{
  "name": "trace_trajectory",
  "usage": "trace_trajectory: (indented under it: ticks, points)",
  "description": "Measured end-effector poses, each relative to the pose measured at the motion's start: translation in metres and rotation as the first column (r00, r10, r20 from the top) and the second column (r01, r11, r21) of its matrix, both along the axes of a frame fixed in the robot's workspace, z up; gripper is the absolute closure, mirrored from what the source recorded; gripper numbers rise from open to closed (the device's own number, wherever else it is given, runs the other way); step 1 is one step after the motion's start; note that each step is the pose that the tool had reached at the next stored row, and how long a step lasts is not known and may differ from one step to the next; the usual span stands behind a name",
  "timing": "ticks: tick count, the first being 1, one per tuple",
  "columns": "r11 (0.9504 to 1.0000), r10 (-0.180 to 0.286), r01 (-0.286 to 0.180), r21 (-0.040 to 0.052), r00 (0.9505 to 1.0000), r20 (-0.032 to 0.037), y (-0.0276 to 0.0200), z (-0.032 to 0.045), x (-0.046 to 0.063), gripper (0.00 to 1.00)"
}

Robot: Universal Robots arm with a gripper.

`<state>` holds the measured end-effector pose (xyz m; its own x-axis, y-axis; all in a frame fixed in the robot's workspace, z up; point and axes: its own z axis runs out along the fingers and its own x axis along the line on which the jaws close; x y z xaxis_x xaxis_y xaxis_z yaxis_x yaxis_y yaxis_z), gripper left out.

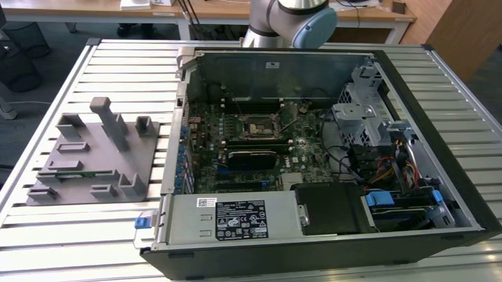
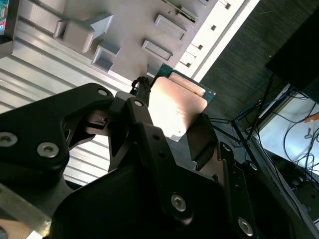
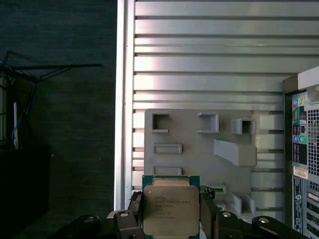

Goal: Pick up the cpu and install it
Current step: 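Pick up the cpu and move it towards the insertion slot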

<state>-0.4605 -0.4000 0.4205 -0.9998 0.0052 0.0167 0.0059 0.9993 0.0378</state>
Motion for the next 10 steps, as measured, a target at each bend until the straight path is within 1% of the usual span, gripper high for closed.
trace_trajectory:
  ticks: [5, 10]
  points:
    - [1.0000, 0.000, 0.000, 0.0000, 1.0000, -0.0002, 0.0000, 0.0001, 0.002, 0.46]
    - [1.0000, 0.000, 0.000, 0.0001, 1.0000, 0.0001, 0.0000, 0.0000, 0.011, 0.46]
